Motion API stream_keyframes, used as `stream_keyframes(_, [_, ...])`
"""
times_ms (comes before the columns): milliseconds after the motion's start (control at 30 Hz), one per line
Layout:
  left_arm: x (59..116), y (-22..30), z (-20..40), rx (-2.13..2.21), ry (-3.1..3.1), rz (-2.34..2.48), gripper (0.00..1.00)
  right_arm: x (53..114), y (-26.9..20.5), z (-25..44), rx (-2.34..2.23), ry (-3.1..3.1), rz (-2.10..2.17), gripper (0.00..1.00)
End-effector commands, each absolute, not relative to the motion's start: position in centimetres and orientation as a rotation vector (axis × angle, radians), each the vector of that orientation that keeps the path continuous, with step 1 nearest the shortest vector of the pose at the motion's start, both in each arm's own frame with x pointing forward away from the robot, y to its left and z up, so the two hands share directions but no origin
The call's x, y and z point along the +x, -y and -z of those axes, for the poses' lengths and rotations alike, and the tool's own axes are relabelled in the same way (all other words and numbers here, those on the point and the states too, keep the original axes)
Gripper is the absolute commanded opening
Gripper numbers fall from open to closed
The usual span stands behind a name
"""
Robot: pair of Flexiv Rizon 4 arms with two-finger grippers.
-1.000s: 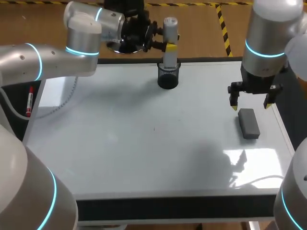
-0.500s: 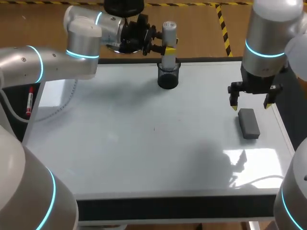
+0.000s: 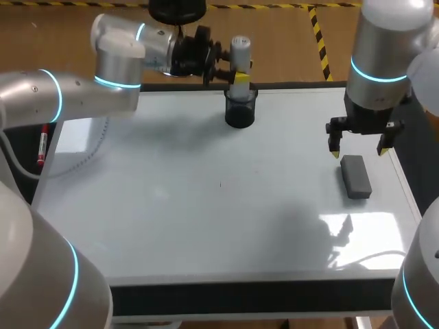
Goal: Pick up the inspection probe, press it on each red-marked spot on the whiteboard one by one, put down the probe, pick up the eraser, and wipe off all the red marks.
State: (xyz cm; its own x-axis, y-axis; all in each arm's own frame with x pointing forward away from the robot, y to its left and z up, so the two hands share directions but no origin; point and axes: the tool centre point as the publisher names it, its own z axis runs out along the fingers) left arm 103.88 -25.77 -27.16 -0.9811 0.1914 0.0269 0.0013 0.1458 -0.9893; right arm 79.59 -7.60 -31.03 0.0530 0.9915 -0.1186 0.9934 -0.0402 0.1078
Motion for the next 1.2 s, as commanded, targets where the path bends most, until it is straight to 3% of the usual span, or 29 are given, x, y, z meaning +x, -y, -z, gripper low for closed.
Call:
stream_keyframes(33, [104.2,26.0,28.1,-0.193,2.251,-1.955,0.0,79.5,7.7,30.9,2.156,-2.059,0.015,1.0])
stream_keyframes(1200, [104.0,25.7,32.5,-0.129,2.282,-1.894,0.0,79.5,7.7,30.9,2.156,-2.059,0.015,1.0])
